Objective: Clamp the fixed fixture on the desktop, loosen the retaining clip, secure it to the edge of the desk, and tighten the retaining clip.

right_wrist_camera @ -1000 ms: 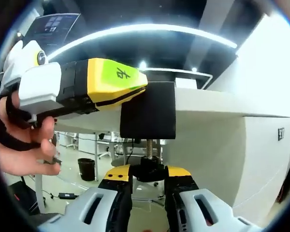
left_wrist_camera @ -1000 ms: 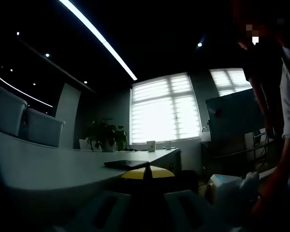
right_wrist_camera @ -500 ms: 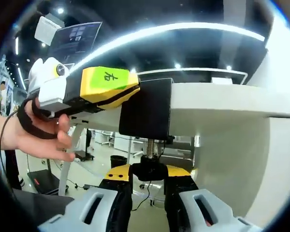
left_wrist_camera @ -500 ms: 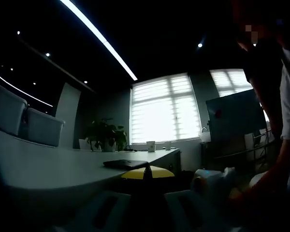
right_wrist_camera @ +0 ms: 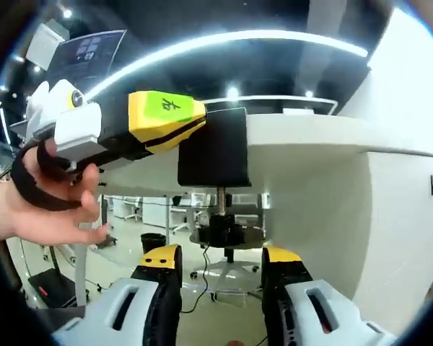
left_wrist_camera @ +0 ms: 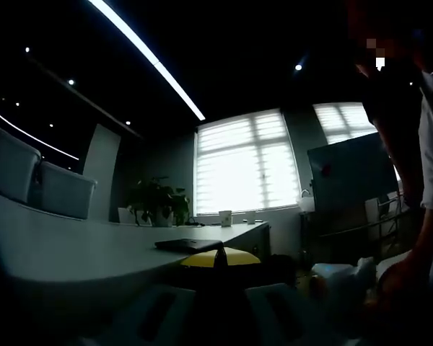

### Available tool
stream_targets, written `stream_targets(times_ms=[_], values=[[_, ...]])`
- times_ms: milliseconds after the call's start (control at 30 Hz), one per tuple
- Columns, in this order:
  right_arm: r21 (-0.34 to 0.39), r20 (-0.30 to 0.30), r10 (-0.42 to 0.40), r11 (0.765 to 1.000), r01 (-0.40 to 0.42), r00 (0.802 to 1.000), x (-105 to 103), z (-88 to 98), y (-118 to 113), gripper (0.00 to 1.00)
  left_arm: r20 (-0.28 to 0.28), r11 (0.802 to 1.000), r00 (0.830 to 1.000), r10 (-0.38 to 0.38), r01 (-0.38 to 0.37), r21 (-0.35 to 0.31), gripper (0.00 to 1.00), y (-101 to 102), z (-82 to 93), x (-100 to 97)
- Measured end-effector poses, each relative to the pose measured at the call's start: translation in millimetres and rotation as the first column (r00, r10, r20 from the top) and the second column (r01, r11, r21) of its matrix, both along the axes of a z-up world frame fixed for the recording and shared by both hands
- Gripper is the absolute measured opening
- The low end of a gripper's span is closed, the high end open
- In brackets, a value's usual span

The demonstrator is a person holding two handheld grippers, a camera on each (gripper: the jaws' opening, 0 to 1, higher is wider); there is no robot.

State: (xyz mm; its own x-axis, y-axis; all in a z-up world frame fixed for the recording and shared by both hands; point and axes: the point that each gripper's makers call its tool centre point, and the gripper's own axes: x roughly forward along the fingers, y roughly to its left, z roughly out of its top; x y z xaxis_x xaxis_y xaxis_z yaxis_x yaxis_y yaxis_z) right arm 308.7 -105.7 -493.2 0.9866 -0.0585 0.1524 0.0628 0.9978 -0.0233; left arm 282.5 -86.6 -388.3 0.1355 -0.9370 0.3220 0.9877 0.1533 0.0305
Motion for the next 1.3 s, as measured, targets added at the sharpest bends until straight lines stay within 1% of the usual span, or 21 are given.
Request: stream_targets(times_ms=[67,100,133,167,200,233,300,400,433,500,600,733,767,800,833,867,933,1067,1133,1200,1300], values=[[-0.014,-0.003,-0.043,0.999,0.043,0.999,-4.8,1.7,3.6,0.42,0.001,1.0,1.0,0.001,-0.001,0.001,0.01,-0.1,-0.1,-0.2],[-0.015,0.003,-0.051,0.999,0.051,0.999,-5.9,3.7,5.0,0.42,0.001,1.0,1.0,0.001,-0.001,0.001,0.01,-0.2,-0.1,-0.3],[-0.055,0.009,-0.108,0.993,0.109,0.994,-5.8,6.9,-2.2,0.42,0.002,1.0,1.0,0.002,-0.002,0.002,0.01,-0.3,-0.2,-0.5],[-0.099,0.032,-0.137,0.985,0.14,0.99,-10.3,13.0,-2.0,0.42,0.003,1.0,1.0,0.003,-0.003,0.004,0.01,-0.4,-0.2,-0.7],[-0.103,0.055,-0.123,0.986,0.128,0.991,-12.5,18.1,3.1,0.41,0.003,1.0,1.0,0.003,-0.003,0.005,0.01,-0.5,-0.3,-0.7],[-0.095,0.051,-0.117,0.988,0.122,0.992,-13.1,17.8,4.9,0.41,0.005,1.0,1.0,0.004,-0.004,0.006,0.01,-0.6,-0.4,-0.9],[-0.108,0.04,-0.119,0.987,0.123,0.992,-9.1,17.5,3.4,0.41,0.005,1.0,1.0,0.005,-0.005,0.006,0.01,-0.7,-0.5,-1.1],[-0.092,0.02,-0.16,0.983,0.161,0.987,-3.6,14.6,-9.3,0.41,0.004,1.0,1.0,0.005,-0.005,0.005,0.01,-0.9,-0.6,-1.0],[-0.078,0.021,-0.166,0.983,0.167,0.986,-1.5,14.9,-12.8,0.41,0.005,1.0,1.0,0.006,-0.006,0.006,0.01,-0.9,-0.6,-1.2],[-0.078,0.041,-0.182,0.98,0.185,0.982,3.3,17.1,-18.1,0.39,0.004,1.0,1.0,0.005,-0.005,0.006,0.01,-0.9,-0.6,-1.3],[-0.107,0.046,-0.192,0.975,0.196,0.98,9.4,16.5,-11.7,0.37,-0.005,1.0,1.0,-0.001,0.001,-0.004,0.01,-0.5,-0.4,-1.0],[-0.1,0.046,-0.204,0.973,0.208,0.978,15.3,18.7,-8.5,0.37,-0.002,1.0,1.0,0.0,0.0,-0.002,0.01,-0.6,-0.4,-1.1],[-0.1,0.052,-0.208,0.972,0.213,0.977,17.0,20.3,-8.2,0.36,-0.002,1.0,1.0,-0.001,0.001,-0.002,0.01,-0.6,-0.4,-0.9],[-0.118,0.069,-0.219,0.967,0.226,0.973,19.2,24.2,-8.1,0.33,-0.001,1.0,1.0,-0.001,0.001,-0.002,0.01,-0.6,-0.5,-0.9],[-0.145,0.07,-0.232,0.96,0.24,0.97,20.2,25.5,-9.5,0.29,-0.001,1.0,1.0,-0.001,0.001,-0.003,0.01,-0.5,-0.4,-0.8],[-0.147,0.062,-0.239,0.958,0.246,0.969,22.4,24.4,-11.9,0.28,0.0,1.0,1.0,-0.001,0.001,-0.003,0.01,-0.6,-0.4,-0.7],[-0.131,0.059,-0.233,0.962,0.239,0.971,22.3,24.1,-11.3,0.27,0.001,1.0,1.0,-0.002,0.002,-0.003,0.01,-0.4,-0.4,-0.8],[-0.132,0.056,-0.222,0.965,0.228,0.973,21.2,22.5,-11.5,0.27,0.0,1.0,1.0,-0.002,0.002,-0.003,0.01,-0.4,-0.3,-0.7],[-0.118,0.058,-0.199,0.972,0.205,0.978,21.0,22.7,-11.3,0.27,-0.001,1.0,1.0,-0.002,0.002,-0.003,0.01,-0.4,-0.2,-0.6],[-0.114,0.063,-0.154,0.98,0.16,0.986,23.7,22.9,-9.9,0.27,0.0,1.0,1.0,-0.001,0.001,-0.002,0.01,-0.4,0.0,-0.5],[-0.13,0.055,-0.046,0.99,0.053,0.997,24.2,22.6,-7.2,0.27,0.001,1.0,1.0,-0.002,0.002,0.0,0.01,-0.4,0.0,-0.7]])
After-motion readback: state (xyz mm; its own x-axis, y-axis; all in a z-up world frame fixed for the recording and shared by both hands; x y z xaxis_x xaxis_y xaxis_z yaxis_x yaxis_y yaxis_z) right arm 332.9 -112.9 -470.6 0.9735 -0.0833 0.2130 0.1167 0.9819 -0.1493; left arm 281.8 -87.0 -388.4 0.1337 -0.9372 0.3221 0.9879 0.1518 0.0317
